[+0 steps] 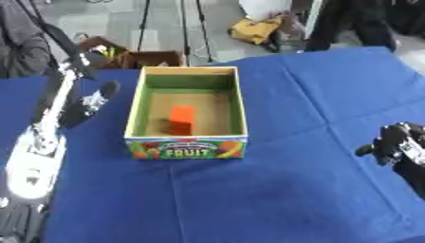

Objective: Pick up objects on the table and place them in the box.

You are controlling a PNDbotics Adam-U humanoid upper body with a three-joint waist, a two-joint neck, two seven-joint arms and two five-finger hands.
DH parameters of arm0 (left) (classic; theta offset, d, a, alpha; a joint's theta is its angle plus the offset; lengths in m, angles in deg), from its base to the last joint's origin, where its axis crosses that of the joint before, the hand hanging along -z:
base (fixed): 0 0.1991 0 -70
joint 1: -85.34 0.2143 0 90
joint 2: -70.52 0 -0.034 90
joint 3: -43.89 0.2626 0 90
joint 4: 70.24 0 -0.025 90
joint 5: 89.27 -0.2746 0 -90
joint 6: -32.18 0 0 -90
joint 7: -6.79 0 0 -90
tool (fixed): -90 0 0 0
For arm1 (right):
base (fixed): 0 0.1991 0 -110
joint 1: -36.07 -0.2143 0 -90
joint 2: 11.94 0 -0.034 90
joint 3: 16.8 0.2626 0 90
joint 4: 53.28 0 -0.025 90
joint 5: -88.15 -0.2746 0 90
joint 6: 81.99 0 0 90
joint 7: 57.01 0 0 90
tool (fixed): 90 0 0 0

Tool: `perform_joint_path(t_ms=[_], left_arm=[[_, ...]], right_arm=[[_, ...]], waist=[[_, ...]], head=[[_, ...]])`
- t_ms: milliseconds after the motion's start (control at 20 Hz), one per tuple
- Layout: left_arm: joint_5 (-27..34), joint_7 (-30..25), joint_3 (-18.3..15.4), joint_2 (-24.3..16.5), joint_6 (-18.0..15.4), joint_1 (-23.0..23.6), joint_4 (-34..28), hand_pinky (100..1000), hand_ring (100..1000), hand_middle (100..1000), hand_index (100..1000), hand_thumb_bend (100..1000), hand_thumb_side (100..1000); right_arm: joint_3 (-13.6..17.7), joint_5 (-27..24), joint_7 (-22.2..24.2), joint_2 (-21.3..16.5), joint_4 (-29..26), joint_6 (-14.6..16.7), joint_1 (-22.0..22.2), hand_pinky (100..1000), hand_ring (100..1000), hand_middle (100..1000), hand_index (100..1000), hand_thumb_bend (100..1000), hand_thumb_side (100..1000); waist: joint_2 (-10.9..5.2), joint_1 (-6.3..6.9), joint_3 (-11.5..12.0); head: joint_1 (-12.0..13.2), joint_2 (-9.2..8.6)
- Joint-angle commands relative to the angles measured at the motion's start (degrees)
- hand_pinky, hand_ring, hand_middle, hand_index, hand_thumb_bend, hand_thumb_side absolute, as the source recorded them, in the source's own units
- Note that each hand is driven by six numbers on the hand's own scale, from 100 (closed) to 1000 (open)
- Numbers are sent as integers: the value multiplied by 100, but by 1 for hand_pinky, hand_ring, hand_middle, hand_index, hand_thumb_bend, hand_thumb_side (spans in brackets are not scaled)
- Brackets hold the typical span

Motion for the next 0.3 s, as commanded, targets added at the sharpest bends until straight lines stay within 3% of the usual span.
perform_joint_path(t_ms=[50,300], left_arm=[[305,307,5,-106,257,147,-580,662,771,698,765,722,925],[800,802,165,-29,751,480,-1147,647,754,679,751,696,913]], right_arm=[[50,19,-11,-126,-48,2,-37,595,345,310,379,100,182],[50,35,-9,-114,-44,-1,-31,595,345,310,379,100,182]], waist=[[-95,-8,7],[-78,-15,28]], head=[[29,3],[45,55]])
